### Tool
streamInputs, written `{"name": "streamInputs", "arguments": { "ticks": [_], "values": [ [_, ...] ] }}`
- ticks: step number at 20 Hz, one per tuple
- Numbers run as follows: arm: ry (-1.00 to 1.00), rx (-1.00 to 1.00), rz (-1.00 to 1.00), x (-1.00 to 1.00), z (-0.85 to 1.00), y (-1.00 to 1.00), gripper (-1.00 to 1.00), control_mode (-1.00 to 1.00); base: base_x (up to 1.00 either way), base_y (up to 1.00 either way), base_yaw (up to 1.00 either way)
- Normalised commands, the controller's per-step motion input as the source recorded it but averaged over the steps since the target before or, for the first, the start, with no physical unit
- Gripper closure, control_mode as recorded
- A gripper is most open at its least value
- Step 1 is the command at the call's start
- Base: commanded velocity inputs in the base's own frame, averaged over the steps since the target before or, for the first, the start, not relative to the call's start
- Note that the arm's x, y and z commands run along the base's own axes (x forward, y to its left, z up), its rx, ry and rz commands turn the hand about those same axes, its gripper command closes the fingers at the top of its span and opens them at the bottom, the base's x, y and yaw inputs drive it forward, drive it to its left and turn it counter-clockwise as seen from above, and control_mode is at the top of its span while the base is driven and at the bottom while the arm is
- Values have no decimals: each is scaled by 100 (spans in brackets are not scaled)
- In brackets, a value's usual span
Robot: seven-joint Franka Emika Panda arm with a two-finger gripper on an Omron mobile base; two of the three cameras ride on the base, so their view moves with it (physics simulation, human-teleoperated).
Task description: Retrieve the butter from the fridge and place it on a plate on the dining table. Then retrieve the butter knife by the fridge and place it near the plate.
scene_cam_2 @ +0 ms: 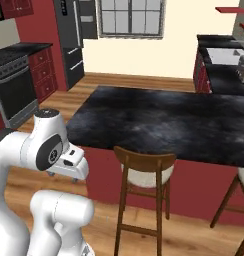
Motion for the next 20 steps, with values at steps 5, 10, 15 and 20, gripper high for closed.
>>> {"name": "streamInputs", "arguments": {
  "ticks": [5,10,15,20],
  "values": [
    [0,0,0,0,0,0,-100,100,8,100,2],
    [0,0,0,0,0,0,-100,100,6,100,1],
    [0,0,0,0,0,0,-100,100,23,100,0],
    [0,0,0,0,0,0,-100,100,50,100,0]
  ]
}}
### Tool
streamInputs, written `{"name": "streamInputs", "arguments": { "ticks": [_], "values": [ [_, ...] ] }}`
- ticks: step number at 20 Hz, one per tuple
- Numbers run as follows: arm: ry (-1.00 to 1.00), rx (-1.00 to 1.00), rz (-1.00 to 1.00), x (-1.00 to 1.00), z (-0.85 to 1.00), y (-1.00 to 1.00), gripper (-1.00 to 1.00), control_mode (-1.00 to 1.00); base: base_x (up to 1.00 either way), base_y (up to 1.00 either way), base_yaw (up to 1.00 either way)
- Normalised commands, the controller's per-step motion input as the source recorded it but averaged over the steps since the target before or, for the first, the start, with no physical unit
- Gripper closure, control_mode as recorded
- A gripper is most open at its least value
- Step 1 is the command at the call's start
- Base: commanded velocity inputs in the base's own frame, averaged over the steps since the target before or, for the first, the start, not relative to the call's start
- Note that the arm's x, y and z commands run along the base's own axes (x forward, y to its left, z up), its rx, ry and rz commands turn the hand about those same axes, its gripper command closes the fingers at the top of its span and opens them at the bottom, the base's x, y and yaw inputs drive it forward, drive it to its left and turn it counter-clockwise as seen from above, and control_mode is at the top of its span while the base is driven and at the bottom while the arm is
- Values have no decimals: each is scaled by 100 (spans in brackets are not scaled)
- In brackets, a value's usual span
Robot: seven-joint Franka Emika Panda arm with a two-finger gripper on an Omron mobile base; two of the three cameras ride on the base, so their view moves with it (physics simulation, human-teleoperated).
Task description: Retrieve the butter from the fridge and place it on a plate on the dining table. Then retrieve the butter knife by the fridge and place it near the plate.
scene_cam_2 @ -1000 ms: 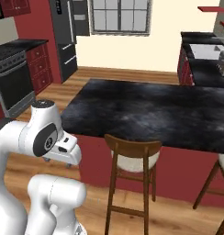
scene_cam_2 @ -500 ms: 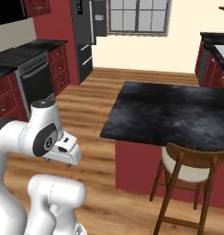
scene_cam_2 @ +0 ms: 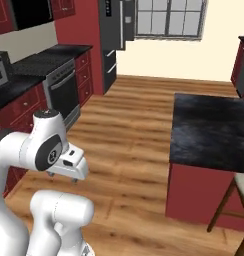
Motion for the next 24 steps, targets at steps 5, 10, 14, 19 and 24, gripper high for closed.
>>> {"name": "streamInputs", "arguments": {
  "ticks": [5,10,14,19,24],
  "values": [
    [0,0,0,0,0,0,-100,100,97,90,-11],
    [0,0,0,0,0,0,-100,100,100,72,-21],
    [0,0,0,0,0,0,-100,100,100,54,-18],
    [0,0,0,0,0,0,-100,100,100,36,-11],
    [0,0,0,0,0,0,-100,100,100,7,-1]
  ]
}}
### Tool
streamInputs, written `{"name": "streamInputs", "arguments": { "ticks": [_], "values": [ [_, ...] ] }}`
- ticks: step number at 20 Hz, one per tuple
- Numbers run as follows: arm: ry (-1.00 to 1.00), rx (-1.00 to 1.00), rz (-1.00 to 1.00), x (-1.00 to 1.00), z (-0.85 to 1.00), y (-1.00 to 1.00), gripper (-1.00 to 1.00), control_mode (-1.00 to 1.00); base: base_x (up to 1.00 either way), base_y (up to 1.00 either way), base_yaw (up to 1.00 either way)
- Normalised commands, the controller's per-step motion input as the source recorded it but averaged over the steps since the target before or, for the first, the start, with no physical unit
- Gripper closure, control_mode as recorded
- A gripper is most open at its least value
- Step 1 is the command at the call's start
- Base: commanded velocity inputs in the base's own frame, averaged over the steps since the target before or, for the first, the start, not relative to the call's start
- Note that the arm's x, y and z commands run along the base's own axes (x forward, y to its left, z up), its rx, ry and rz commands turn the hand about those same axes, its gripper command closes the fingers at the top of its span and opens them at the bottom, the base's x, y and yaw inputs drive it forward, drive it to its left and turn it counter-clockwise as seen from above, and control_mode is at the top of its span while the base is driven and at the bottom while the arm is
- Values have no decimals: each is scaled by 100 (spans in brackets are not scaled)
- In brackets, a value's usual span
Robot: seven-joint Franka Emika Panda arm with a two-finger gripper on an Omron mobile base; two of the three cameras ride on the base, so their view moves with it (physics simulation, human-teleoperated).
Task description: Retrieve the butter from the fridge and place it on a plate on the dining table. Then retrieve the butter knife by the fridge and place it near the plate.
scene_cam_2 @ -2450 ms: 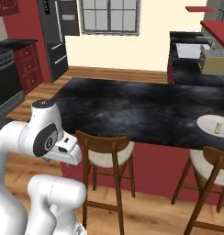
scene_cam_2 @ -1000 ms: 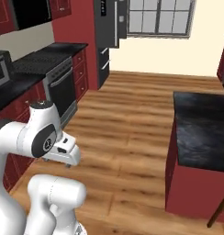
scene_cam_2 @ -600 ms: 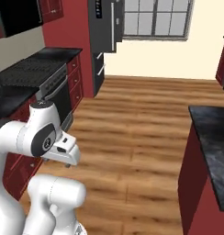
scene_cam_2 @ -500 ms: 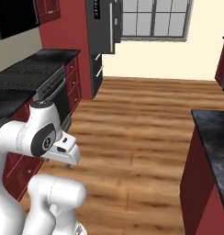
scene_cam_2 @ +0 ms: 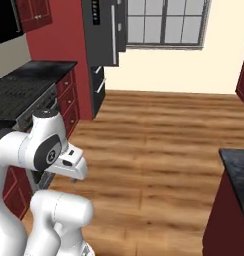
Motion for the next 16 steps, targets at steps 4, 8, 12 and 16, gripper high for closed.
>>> {"name": "streamInputs", "arguments": {
  "ticks": [4,8,12,16],
  "values": [
    [0,0,0,0,0,0,-100,100,100,2,0],
    [0,0,0,0,0,0,-100,100,100,0,0],
    [0,0,0,0,0,0,-100,100,100,4,0],
    [0,0,0,0,0,0,-100,100,100,7,0]
  ]
}}
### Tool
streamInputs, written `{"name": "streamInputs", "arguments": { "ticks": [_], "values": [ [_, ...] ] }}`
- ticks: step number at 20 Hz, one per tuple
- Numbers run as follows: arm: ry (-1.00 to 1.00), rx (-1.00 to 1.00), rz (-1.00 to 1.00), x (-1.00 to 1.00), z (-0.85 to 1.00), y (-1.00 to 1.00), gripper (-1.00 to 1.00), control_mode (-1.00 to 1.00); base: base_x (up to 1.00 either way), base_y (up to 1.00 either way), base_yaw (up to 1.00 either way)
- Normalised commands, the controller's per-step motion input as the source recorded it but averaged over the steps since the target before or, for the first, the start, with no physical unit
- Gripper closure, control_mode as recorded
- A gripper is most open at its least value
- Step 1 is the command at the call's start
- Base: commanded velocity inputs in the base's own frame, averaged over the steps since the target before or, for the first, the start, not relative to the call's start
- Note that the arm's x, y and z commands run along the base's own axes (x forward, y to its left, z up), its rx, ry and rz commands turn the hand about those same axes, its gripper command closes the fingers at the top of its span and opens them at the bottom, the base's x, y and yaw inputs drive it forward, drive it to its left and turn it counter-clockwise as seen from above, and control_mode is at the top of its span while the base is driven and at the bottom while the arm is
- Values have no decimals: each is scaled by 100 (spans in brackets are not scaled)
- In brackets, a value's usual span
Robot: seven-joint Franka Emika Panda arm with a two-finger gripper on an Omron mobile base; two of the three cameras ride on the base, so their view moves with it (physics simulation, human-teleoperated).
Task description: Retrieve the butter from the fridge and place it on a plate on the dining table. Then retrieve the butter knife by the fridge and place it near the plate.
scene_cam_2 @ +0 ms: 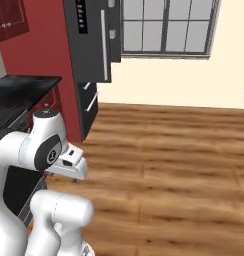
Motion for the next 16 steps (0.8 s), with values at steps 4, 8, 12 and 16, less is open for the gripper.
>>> {"name": "streamInputs", "arguments": {
  "ticks": [4,8,12,16],
  "values": [
    [0,0,0,0,0,0,-100,100,100,8,0],
    [0,0,0,0,0,0,-100,100,100,12,2],
    [0,0,0,0,0,0,-100,100,100,22,10],
    [0,0,0,0,0,0,-100,100,100,2,16]
  ]
}}
